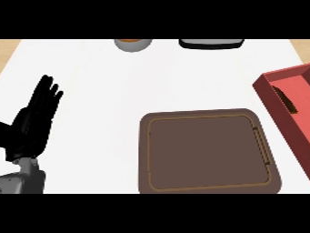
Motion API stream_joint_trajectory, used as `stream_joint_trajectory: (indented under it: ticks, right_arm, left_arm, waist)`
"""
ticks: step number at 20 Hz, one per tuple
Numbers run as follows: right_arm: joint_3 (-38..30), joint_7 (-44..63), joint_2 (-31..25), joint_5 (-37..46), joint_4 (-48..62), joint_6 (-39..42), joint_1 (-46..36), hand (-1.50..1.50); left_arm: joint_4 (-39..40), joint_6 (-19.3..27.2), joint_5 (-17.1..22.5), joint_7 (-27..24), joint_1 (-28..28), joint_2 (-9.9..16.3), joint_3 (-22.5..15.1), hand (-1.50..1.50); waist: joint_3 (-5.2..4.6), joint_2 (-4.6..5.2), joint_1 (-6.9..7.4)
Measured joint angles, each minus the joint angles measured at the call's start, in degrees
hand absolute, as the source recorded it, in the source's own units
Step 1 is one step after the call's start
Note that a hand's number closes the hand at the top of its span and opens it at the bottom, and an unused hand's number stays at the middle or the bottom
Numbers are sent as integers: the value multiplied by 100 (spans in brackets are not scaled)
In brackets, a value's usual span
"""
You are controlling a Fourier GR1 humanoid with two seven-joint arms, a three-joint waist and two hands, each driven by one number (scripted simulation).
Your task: Pick the sweet potato from the tray and place it in the cardboard box
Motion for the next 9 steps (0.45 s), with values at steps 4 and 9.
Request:
stream_joint_trajectory:
  ticks: [4, 9]
  right_arm:
    - [-333, -306, -294, -499, 228, 183, 315, -150]
    - [-484, -724, -600, -967, 619, 327, 688, -150]
  left_arm:
    - [-25, 28, -67, -85, 101, -79, -74, 0]
    - [8, -58, -17, -175, 138, -47, -18, 0]
  waist:
    - [1, 8, 17]
    - [-1, 11, 32]
